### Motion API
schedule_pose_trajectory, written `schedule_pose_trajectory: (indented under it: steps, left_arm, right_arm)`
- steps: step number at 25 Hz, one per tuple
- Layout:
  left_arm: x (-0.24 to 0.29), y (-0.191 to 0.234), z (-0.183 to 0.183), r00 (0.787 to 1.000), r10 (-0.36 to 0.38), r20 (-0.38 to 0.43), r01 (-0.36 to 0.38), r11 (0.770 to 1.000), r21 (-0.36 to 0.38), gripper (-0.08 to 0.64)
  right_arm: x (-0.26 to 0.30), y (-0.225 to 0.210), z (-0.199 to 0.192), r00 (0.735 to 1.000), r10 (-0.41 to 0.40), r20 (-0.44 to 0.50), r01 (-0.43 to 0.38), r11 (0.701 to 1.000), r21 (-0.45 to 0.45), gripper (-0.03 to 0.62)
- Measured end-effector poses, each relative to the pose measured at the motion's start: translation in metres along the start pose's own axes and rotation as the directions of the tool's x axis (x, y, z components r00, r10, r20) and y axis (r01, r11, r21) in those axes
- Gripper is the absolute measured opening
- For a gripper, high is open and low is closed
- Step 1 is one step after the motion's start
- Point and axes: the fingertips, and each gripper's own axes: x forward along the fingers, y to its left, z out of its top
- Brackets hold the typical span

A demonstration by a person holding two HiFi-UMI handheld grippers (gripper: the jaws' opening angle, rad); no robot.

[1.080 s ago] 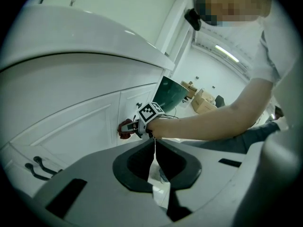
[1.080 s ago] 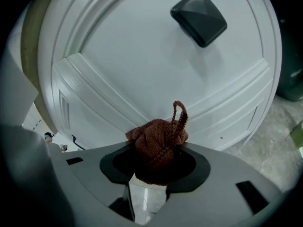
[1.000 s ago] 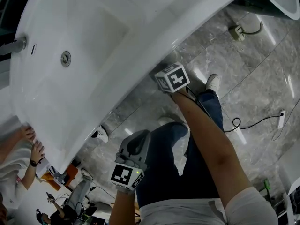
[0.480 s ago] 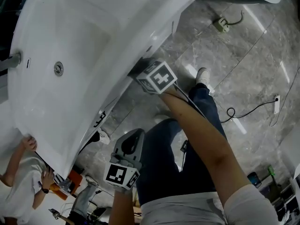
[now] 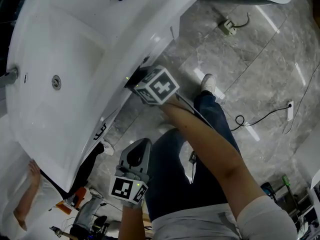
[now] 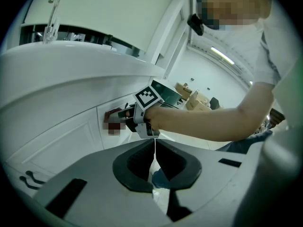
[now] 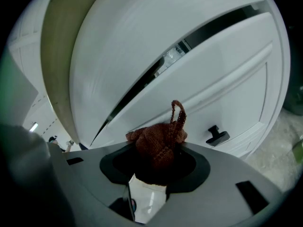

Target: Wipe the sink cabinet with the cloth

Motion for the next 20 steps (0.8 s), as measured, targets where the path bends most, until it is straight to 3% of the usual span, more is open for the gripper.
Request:
schedule_pose_trajectory:
  steps: [6, 16, 20]
  left_arm:
    - [0.012, -0.013, 0.001, 1.0, 0.016, -0.012, -0.016, 1.0, -0.009, 0.021]
    - [0.047, -0.038, 0.023, 0.999, 0.045, -0.014, -0.045, 0.999, -0.016, 0.021]
    - [0.061, -0.044, 0.031, 0.999, 0.047, -0.022, -0.048, 0.999, -0.026, 0.021]
  right_arm:
    - [-0.03, -0.04, 0.023, 0.997, -0.036, 0.063, 0.033, 0.998, 0.045, 0.169]
    - [-0.052, -0.063, 0.037, 0.993, 0.064, 0.098, -0.077, 0.988, 0.136, 0.169]
    - [-0.067, -0.086, 0.049, 0.992, 0.047, 0.117, -0.064, 0.987, 0.149, 0.169]
